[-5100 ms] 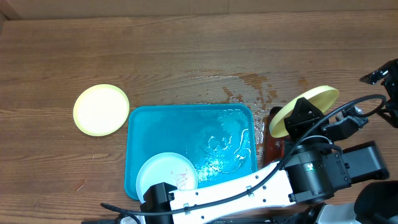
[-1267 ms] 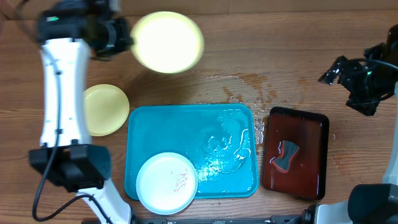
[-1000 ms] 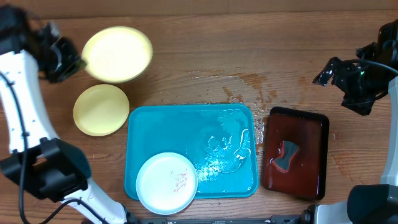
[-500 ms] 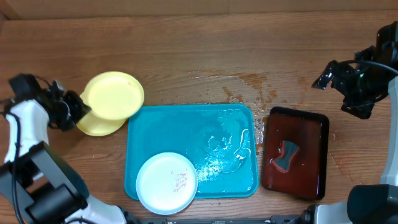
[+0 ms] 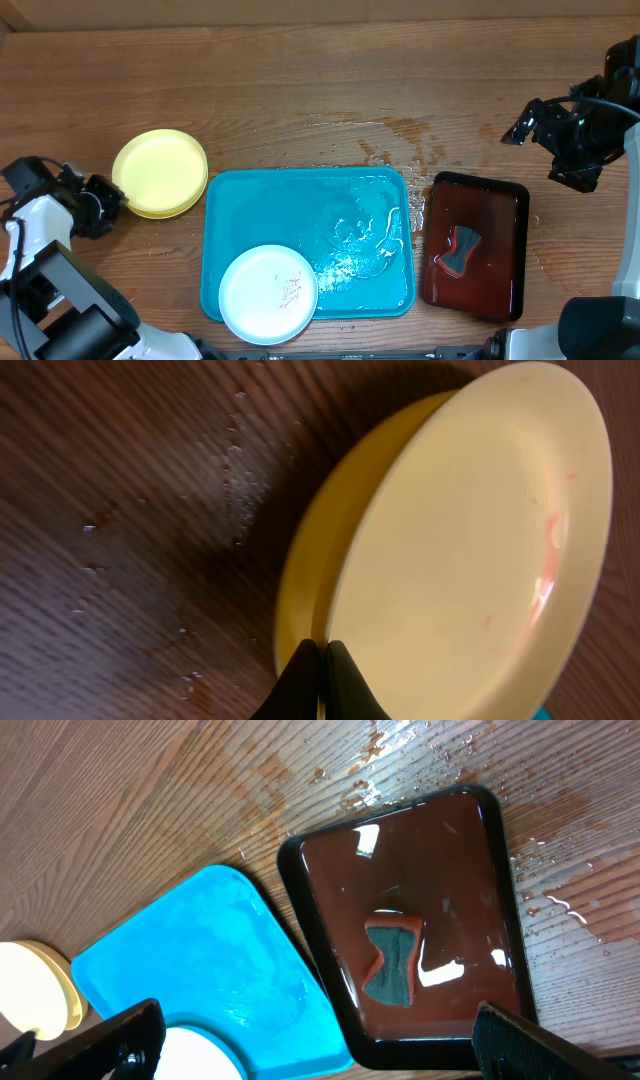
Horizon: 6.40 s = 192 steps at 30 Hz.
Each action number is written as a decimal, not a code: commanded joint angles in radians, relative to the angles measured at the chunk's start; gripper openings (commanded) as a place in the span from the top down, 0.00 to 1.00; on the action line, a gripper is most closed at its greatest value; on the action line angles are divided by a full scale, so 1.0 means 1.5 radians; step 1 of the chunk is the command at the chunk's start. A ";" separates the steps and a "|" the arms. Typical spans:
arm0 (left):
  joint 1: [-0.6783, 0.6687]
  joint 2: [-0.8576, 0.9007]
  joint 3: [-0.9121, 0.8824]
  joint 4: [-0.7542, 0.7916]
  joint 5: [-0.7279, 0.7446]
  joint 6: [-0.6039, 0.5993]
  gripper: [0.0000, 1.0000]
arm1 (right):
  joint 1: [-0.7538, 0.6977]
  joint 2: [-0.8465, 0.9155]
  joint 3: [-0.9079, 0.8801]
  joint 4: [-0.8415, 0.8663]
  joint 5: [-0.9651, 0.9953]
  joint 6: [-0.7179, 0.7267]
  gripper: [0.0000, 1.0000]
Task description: Clean dirty plates on tray and stack at the side
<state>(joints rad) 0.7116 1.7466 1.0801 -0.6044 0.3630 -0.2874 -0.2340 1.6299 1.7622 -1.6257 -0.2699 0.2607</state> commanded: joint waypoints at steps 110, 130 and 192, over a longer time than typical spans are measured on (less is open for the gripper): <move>-0.601 -0.021 -0.111 -0.038 -0.170 0.125 0.96 | 0.003 0.014 -0.472 0.276 -0.026 0.029 0.00; -0.601 -0.021 -0.086 0.073 -0.202 0.292 0.89 | 0.003 0.014 -0.472 0.273 -0.025 -0.003 0.00; -0.818 -0.336 -0.195 -0.251 -0.226 -0.803 0.36 | 0.003 0.014 -0.472 0.250 -0.061 -0.037 0.00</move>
<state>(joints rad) -0.5232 1.2507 0.8276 -1.0218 0.1219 -1.3315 -0.2337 1.6562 1.0515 -1.2499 -0.3389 0.2226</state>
